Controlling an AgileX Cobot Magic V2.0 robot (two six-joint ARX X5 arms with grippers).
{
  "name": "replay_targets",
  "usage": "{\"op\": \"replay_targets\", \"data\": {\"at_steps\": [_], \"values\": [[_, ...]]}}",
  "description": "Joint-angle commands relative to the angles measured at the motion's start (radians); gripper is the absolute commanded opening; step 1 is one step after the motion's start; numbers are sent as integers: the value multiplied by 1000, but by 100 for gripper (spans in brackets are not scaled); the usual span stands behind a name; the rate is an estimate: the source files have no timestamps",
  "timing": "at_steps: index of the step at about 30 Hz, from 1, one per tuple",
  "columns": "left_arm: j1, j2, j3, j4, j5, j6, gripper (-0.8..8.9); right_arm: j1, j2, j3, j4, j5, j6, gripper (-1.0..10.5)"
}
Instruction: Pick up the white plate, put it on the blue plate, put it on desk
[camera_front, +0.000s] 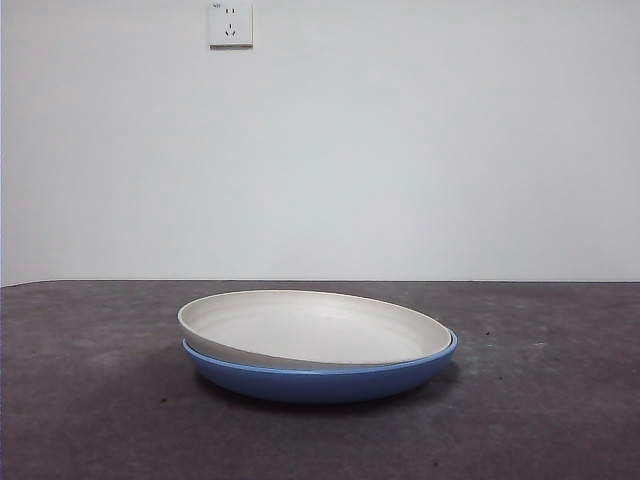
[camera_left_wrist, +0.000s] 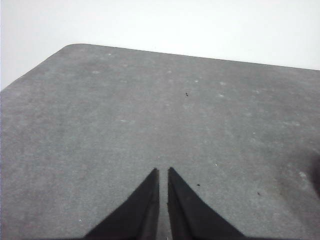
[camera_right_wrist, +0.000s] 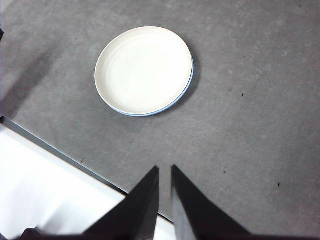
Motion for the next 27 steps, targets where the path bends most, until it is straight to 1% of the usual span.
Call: {"op": "replay_targets", "data": {"at_steps": [1, 8, 10, 12, 14, 17, 19, 21, 22, 27], "values": [[1, -1, -21, -5, -2, -3, 28, 7, 3, 10, 10, 4, 6, 37], [1, -1, -21, -5, -3, -3, 28, 4, 3, 10, 11, 5, 6, 37], [1, -1, -21, -5, -2, -3, 28, -30, -4, 10, 6, 9, 3, 37], [1, -1, -21, -6, -2, -3, 28, -81, -8, 6, 22, 26, -104, 37], [1, -1, -21, -6, -2, -3, 28, -151, -26, -21, 81, 26, -161, 37], [1, -1, -21, -6, -2, -3, 28, -254, -69, -133, 266, 27, -263, 37], [1, -1, -21, -6, -2, -3, 28, -323, -116, -269, 458, 27, -342, 37], [1, -1, -21, -6, -2, -3, 28, -372, -158, -396, 629, 24, -386, 37], [1, -1, -21, -6, -2, -3, 28, -402, -188, -488, 747, 23, -399, 37], [1, -1, -21, -6, -2, -3, 28, -492, -306, -843, 1197, 24, -400, 37]]}}
